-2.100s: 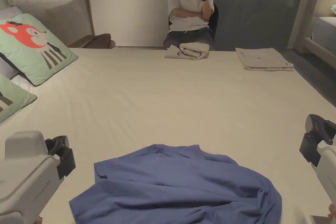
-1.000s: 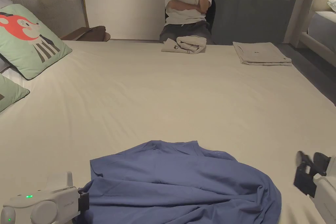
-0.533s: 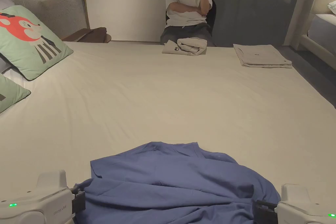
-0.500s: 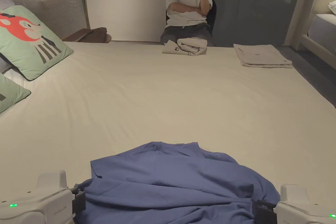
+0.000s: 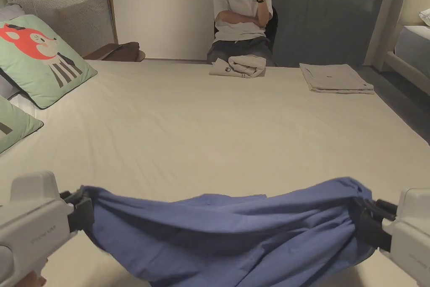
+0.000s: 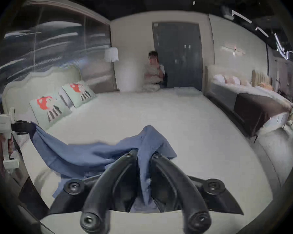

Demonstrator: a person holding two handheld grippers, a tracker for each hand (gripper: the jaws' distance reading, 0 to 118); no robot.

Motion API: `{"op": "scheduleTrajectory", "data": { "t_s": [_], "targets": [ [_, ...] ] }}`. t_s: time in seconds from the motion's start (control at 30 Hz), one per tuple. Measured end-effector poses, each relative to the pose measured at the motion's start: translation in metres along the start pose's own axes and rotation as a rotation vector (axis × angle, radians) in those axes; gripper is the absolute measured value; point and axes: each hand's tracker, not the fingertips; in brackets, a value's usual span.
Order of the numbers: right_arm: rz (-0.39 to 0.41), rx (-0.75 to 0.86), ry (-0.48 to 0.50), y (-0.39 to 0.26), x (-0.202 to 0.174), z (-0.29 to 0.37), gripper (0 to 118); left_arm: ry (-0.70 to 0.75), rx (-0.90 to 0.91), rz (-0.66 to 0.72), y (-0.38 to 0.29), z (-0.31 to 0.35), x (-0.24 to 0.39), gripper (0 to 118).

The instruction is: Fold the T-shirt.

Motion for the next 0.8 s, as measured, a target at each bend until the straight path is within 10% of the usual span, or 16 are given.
{"op": "scheduleTrajectory", "data": {
  "t_s": [0.37,0.8],
  "targets": [
    [-0.011,0.378,-0.003,0.091,-0.005,0.065,10,-0.053,0.289,0.001,0.103,0.061,0.013,3],
    [0.01,0.469,-0.051,0.168,0.006,0.035,10,-0.117,0.336,-0.019,0.194,-0.007,0.042,3]
  ]
}}
